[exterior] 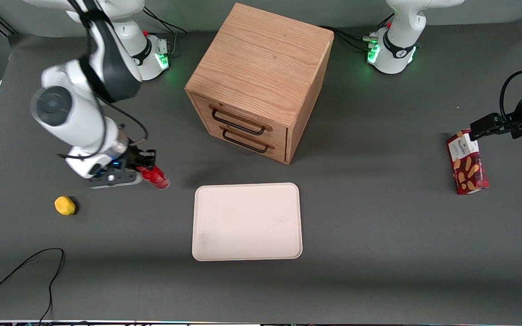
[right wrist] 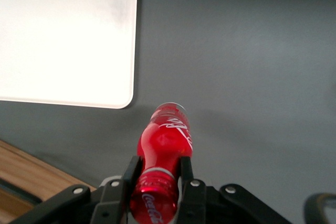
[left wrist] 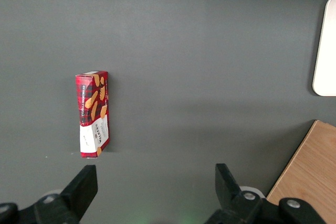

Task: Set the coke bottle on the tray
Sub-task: 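Lift the bottle and carry it over the white tray's edge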

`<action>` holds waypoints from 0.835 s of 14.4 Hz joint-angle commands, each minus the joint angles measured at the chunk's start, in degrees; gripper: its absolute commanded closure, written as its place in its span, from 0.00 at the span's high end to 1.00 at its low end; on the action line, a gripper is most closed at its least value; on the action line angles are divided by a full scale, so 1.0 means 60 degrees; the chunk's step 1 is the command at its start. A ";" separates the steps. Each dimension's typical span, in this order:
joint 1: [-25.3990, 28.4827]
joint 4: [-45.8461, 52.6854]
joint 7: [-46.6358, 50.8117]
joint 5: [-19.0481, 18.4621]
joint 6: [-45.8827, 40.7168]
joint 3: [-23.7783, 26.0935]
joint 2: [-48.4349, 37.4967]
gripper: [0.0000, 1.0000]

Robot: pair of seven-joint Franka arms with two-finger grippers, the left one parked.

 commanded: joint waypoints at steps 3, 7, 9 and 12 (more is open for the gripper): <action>-0.0036 0.5200 -0.0188 0.0009 -0.3556 0.0026 0.2365 0.00; -0.0036 0.7302 -0.0174 -0.0021 -0.4048 0.0114 0.3554 0.00; -0.0036 0.7916 -0.0174 -0.0021 -0.3843 0.0187 0.4124 0.00; -0.0036 0.8110 -0.0115 -0.0021 -0.2981 0.0305 0.4566 0.00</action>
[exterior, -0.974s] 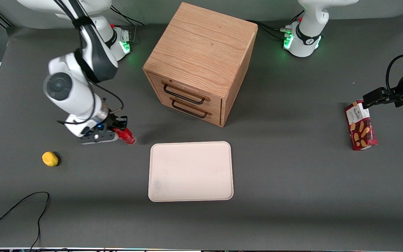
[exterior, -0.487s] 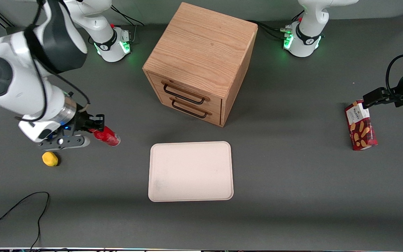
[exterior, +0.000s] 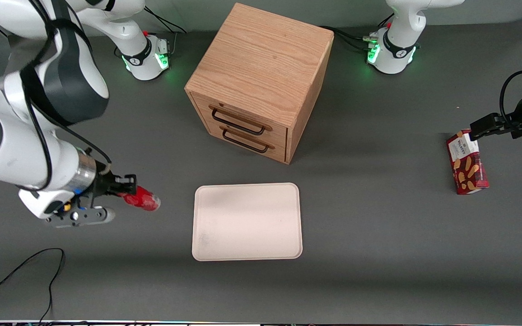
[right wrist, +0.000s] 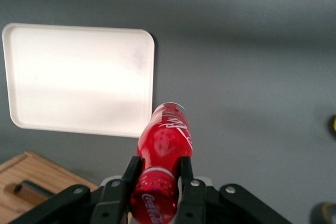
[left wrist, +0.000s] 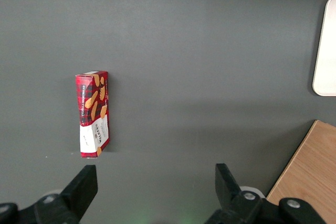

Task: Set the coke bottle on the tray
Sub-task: 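Lift the bottle and carry it over the white tray's edge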

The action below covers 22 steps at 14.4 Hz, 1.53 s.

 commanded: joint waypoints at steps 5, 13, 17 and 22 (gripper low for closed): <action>0.0326 0.0843 0.0094 -0.0082 0.1949 0.0190 0.1725 0.00; 0.0825 0.0726 0.0446 -0.0198 0.4310 0.0234 0.3352 0.00; 0.0825 0.0551 0.0432 -0.0331 0.4399 0.0220 0.3412 0.12; 0.0766 -0.0121 0.0768 -0.0287 0.5421 0.0220 0.3368 1.00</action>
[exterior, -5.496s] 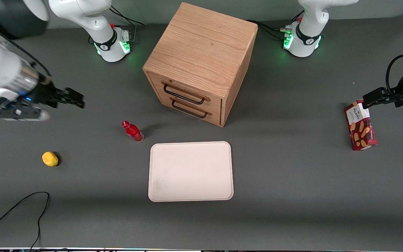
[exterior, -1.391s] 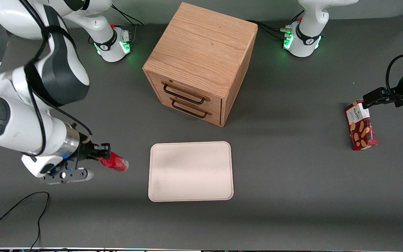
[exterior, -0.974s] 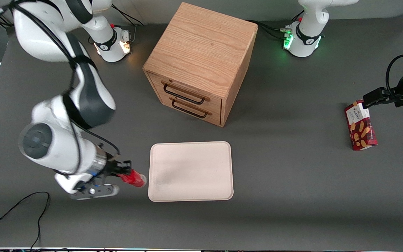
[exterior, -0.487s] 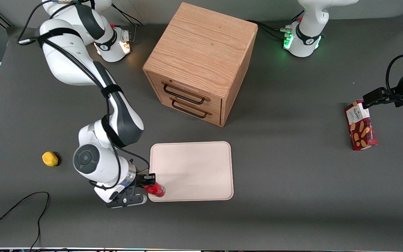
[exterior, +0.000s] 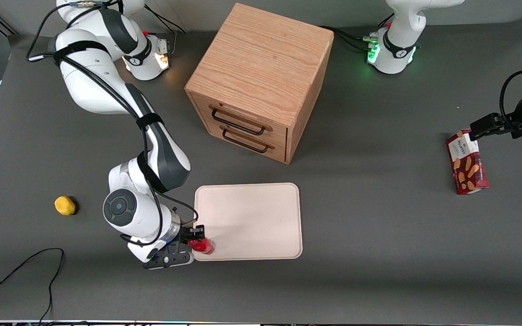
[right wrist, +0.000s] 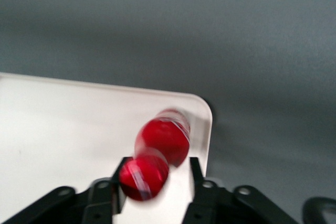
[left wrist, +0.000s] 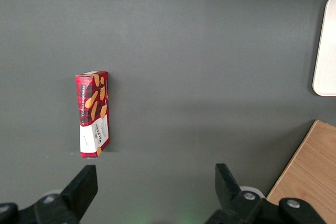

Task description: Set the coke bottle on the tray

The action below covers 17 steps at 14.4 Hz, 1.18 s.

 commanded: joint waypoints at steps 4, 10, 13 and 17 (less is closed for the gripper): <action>-0.0005 -0.0433 0.0410 -0.0105 0.1076 0.0049 -0.0128 1.00; -0.0034 -0.0535 0.0411 -0.0134 0.0127 0.0049 -0.1342 1.00; -0.0078 -0.1191 0.0425 -0.0076 -0.1161 0.0020 -0.2687 1.00; -0.0458 -0.4585 0.0425 0.0143 -0.1370 -0.0126 -0.5673 1.00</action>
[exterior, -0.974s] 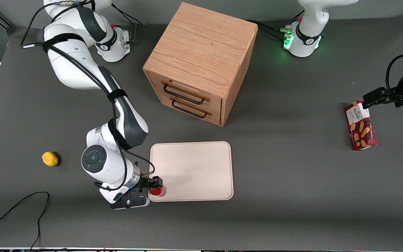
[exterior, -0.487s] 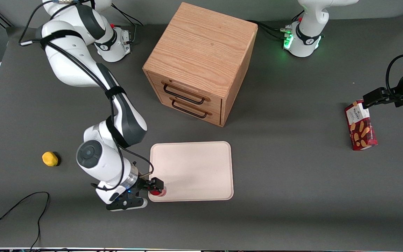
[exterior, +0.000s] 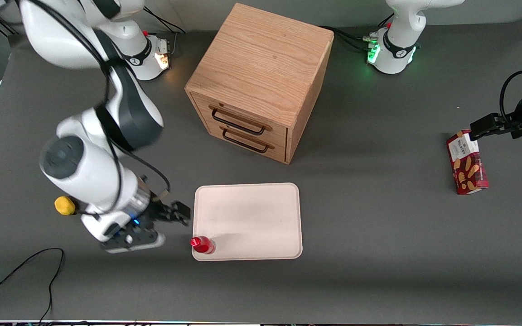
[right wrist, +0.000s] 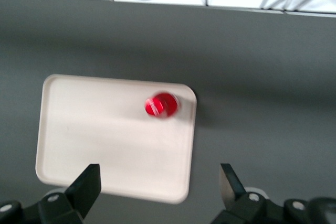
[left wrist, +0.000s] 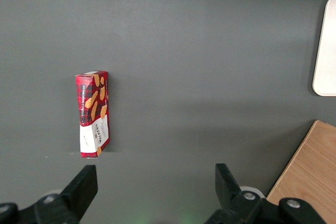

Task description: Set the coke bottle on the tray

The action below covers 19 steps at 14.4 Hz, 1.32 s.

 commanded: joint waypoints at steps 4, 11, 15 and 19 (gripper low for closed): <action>-0.0343 -0.5425 0.0112 0.1148 0.0257 -0.0904 -0.4375 1.00; -0.0328 -0.7878 0.0083 0.1003 -0.0368 -0.1432 -0.6943 1.00; -0.0357 -0.6957 0.0068 0.0256 -0.1470 -0.1506 -0.6768 1.00; -0.0372 -0.6647 0.0083 0.0329 -0.1589 -0.1931 -0.6738 1.00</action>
